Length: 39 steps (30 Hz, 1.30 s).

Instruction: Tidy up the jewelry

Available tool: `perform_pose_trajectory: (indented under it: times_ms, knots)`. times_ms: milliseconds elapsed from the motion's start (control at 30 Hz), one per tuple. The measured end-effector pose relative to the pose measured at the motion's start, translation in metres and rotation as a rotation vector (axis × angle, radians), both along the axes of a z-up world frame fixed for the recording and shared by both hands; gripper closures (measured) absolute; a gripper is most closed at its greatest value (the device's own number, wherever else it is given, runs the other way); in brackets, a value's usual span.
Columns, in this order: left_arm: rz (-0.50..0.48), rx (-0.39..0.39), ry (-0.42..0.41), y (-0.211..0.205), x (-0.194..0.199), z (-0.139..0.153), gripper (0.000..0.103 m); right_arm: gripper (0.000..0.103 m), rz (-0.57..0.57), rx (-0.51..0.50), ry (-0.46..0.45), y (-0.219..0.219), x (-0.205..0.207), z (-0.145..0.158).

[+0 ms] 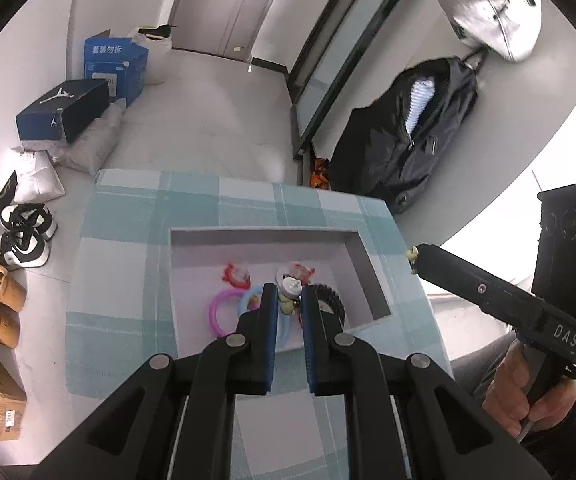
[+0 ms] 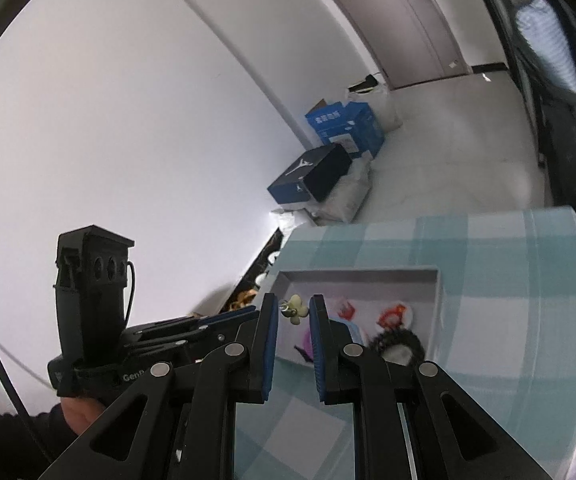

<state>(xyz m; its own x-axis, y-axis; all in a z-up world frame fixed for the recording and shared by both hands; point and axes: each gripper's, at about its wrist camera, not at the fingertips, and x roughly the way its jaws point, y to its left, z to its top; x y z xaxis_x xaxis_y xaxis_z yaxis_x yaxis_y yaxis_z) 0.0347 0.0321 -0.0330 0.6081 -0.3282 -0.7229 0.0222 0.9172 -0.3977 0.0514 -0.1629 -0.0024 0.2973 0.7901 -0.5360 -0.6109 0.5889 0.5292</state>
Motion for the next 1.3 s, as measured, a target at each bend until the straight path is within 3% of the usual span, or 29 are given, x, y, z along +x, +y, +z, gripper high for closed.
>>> perform_pose_trajectory:
  times_ms: [433,733,1200,1233,1300]
  knots:
    - [0.001,-0.02,0.018,0.008,0.027,0.0,0.096,0.088,0.077,-0.111,-0.043,0.028,0.039,0.009]
    - [-0.025,-0.017,0.059,0.003,0.041,-0.008,0.096,0.088,0.063,-0.107,0.048,0.025,0.055,-0.016]
    - [-0.007,-0.038,0.161,0.005,0.05,-0.036,0.095,0.086,0.066,-0.187,0.122,0.033,0.062,-0.043]
    - [0.0,-0.043,0.175,0.006,0.051,-0.035,0.092,0.083,0.068,-0.189,0.122,0.033,0.061,-0.043]
    - [-0.001,-0.07,0.179,0.007,0.05,-0.034,0.072,0.068,0.058,-0.209,0.119,0.034,0.058,-0.045]
